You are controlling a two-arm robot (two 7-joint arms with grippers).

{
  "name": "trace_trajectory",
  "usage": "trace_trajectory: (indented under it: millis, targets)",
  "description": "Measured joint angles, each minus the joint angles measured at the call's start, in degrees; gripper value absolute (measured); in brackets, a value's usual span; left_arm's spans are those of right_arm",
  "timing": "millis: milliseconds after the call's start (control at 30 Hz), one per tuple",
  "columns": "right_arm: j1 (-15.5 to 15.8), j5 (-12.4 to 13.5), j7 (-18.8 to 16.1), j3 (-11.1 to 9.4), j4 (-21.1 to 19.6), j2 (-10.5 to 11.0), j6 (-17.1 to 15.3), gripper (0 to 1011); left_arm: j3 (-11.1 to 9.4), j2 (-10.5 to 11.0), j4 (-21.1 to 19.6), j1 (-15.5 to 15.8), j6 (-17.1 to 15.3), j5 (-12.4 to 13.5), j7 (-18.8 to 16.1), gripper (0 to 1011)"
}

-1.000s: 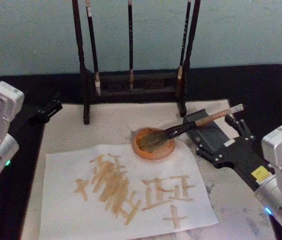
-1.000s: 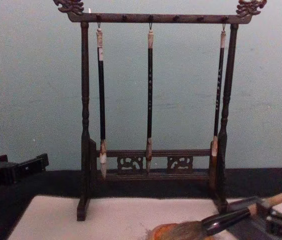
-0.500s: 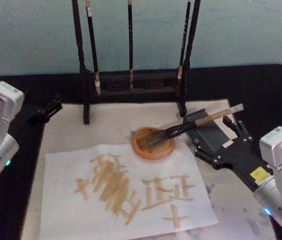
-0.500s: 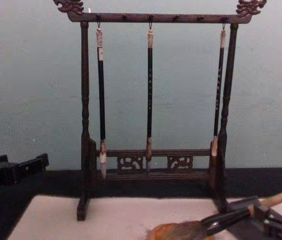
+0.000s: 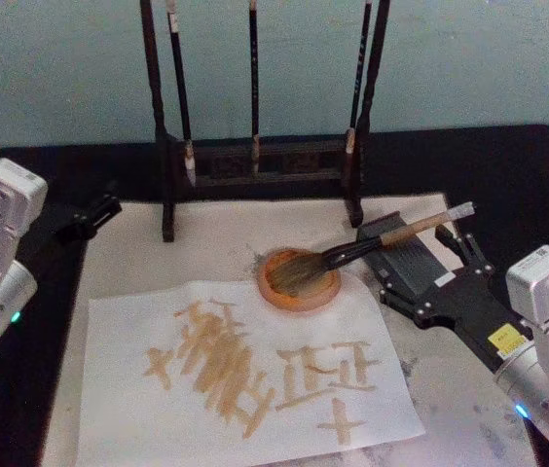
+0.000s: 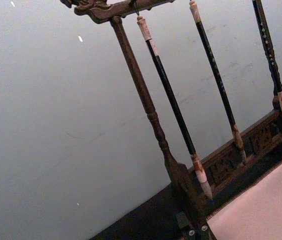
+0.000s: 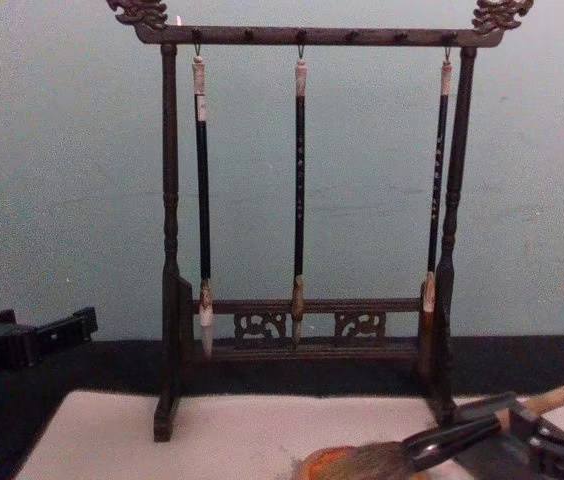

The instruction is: Pick up the brush from the inkstone, write on the paper, then place the brush back to its original position.

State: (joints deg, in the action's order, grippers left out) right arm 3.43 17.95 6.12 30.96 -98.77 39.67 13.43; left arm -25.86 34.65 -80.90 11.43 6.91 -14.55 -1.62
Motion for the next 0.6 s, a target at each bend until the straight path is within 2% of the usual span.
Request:
trace_trajectory:
  millis: [600]
  targets:
    - [0.0, 0.03, 0.06, 0.0, 0.0, 0.0, 0.01, 1008, 0.0, 0.0, 0.0, 0.0, 0.0, 0.0, 0.0, 1002]
